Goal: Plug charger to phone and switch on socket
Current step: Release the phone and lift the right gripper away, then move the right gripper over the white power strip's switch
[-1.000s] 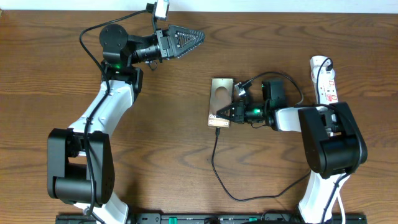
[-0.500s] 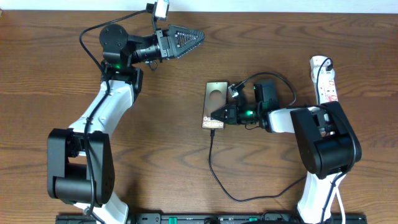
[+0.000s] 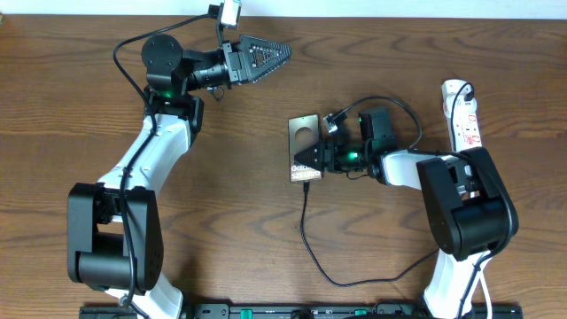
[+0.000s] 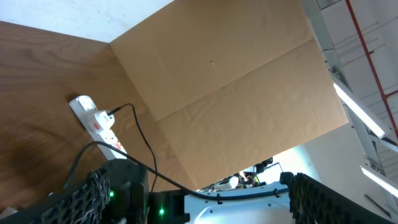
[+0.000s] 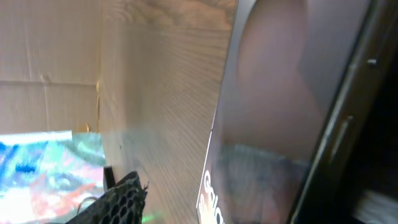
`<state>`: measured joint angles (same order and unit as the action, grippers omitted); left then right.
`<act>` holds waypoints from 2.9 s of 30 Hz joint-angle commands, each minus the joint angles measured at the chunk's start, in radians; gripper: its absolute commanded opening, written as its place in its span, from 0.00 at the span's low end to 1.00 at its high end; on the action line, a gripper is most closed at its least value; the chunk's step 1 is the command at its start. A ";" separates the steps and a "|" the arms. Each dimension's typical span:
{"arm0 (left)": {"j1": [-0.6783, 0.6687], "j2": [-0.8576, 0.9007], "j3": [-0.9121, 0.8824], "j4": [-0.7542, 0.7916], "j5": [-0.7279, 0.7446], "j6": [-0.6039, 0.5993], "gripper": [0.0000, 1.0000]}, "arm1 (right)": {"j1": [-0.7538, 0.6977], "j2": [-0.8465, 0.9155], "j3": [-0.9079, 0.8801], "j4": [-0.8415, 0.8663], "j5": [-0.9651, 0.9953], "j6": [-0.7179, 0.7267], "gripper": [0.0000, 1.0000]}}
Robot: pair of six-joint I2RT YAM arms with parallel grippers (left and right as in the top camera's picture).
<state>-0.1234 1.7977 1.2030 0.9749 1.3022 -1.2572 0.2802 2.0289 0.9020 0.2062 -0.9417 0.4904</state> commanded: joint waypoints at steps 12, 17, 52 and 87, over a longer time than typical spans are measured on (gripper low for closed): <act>0.003 -0.016 0.011 0.006 -0.005 0.007 0.93 | 0.053 0.050 0.133 -0.410 0.520 0.008 0.87; 0.003 -0.016 0.011 0.006 -0.005 0.007 0.93 | 0.098 0.050 0.225 -0.564 0.644 0.009 0.89; 0.003 -0.016 0.011 0.006 -0.005 0.007 0.93 | -0.033 0.050 1.216 -1.390 1.209 -0.376 0.99; 0.003 -0.016 0.011 0.006 -0.005 0.007 0.93 | -0.732 0.052 0.787 -1.078 0.978 -0.338 0.99</act>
<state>-0.1234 1.7977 1.2030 0.9749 1.3022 -1.2572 -0.4454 2.0865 1.7374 -0.9016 0.1127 0.1349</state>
